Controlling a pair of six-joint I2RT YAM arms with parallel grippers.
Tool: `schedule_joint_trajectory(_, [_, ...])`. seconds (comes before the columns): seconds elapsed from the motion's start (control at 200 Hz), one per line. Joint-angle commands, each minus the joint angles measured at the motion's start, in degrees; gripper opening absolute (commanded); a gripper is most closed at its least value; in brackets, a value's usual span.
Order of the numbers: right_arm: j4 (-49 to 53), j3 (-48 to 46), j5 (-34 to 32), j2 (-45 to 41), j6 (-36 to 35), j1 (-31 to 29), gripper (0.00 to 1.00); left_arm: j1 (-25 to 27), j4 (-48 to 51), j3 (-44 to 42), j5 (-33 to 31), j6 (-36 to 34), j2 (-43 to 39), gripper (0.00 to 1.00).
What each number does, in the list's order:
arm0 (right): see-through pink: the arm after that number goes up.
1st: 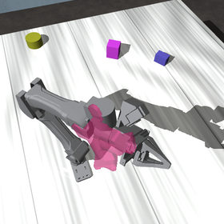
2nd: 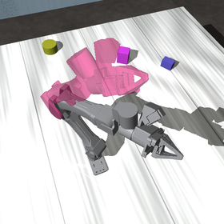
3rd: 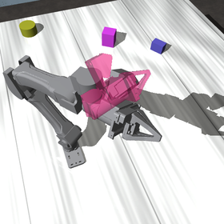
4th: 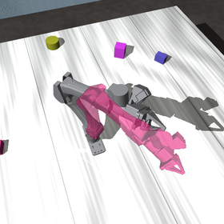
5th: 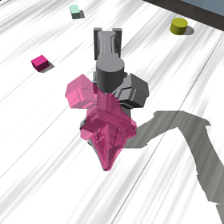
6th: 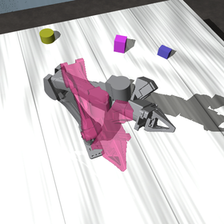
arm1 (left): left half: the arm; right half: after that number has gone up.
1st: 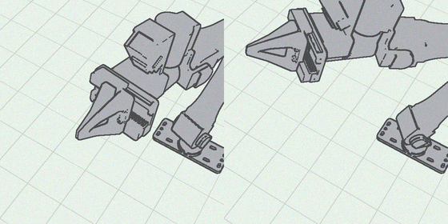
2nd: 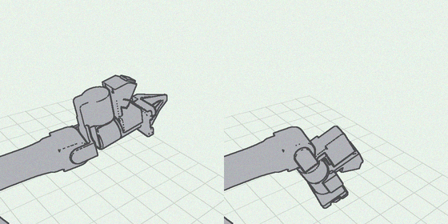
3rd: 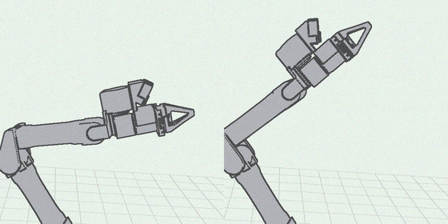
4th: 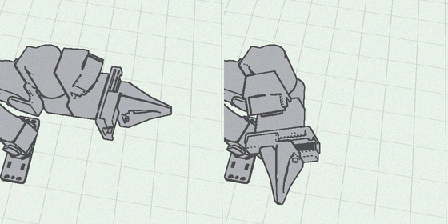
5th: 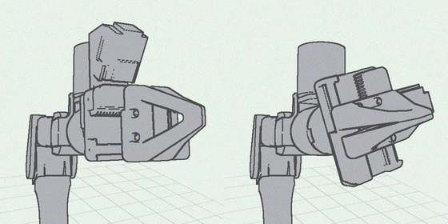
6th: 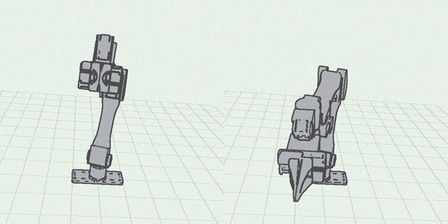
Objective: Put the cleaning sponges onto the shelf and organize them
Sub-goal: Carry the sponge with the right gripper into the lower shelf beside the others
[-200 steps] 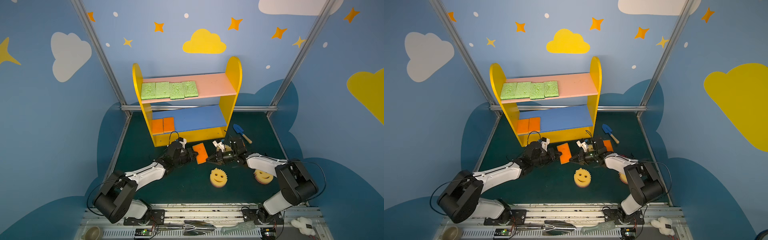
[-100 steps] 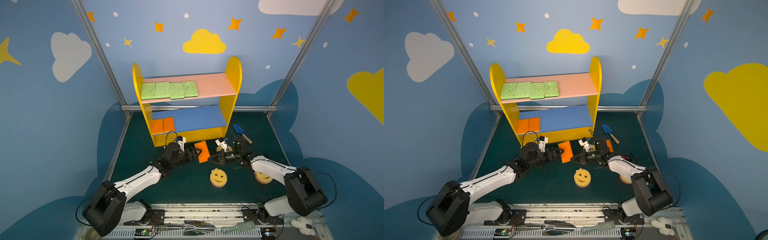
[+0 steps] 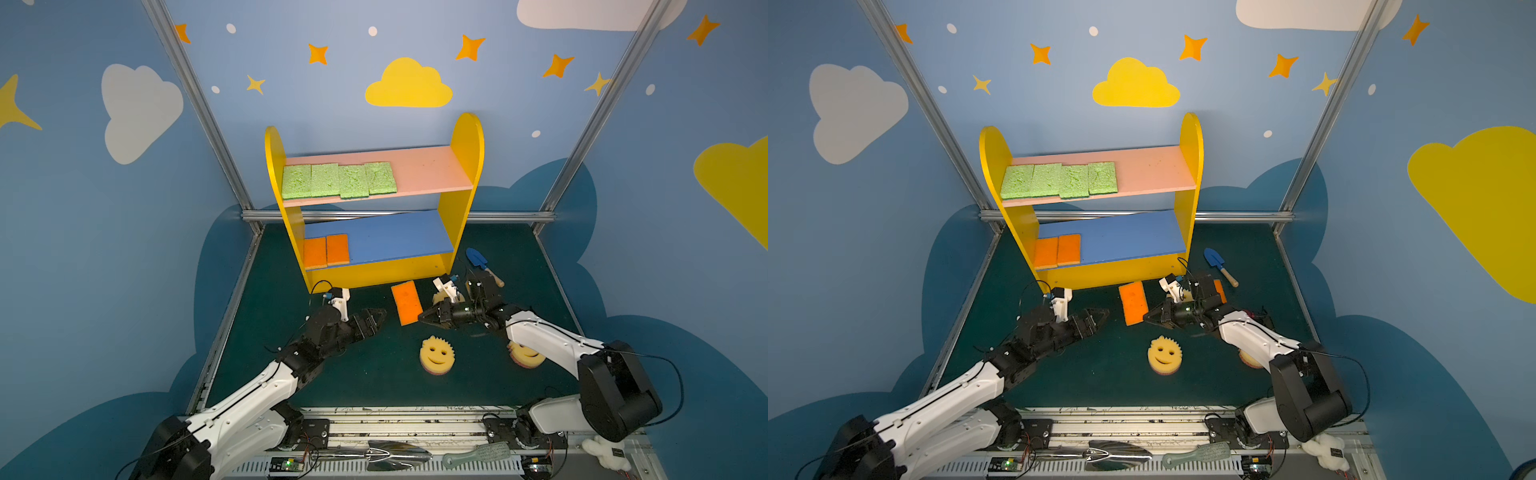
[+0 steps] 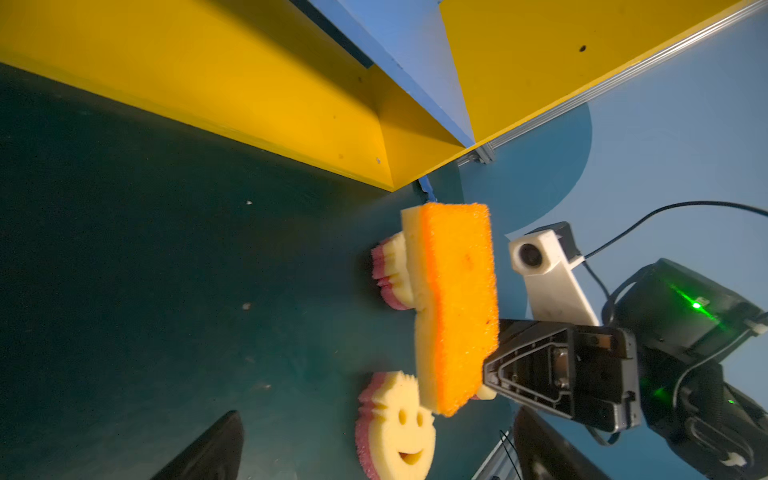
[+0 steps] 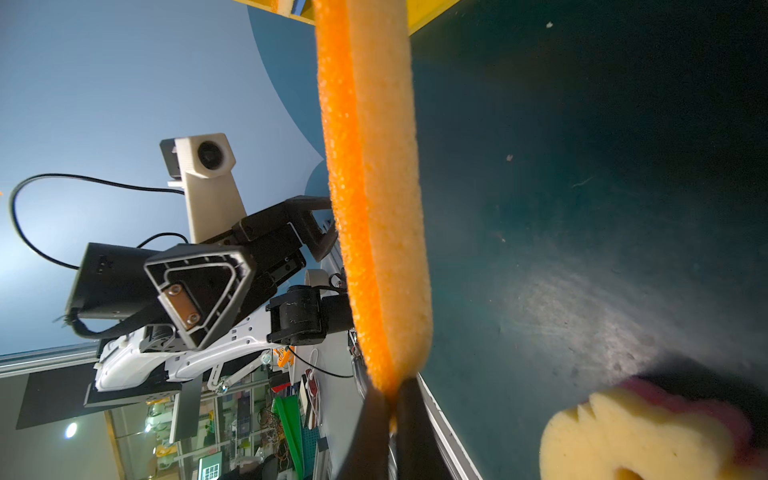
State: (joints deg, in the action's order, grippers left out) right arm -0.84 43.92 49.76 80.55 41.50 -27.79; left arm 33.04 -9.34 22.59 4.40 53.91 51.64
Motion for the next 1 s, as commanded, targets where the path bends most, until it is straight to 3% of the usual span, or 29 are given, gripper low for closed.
schedule_joint_trajectory(0.0, [3.25,3.52,-1.37,-1.01,-1.33,0.02,0.0,-1.66,2.04,-2.31,-2.56,-1.56,-2.81,1.0])
schedule_joint_trajectory(0.541, [4.48,20.28,-3.38,11.95,3.2,-1.47,0.0,-13.92,2.79,-10.14,3.83,-3.98,-8.94,1.0])
schedule_joint_trajectory(0.996, [6.54,41.59,-4.04,28.87,8.44,-3.87,0.0,-17.52,2.49,-13.54,3.95,-6.26,-9.92,0.99])
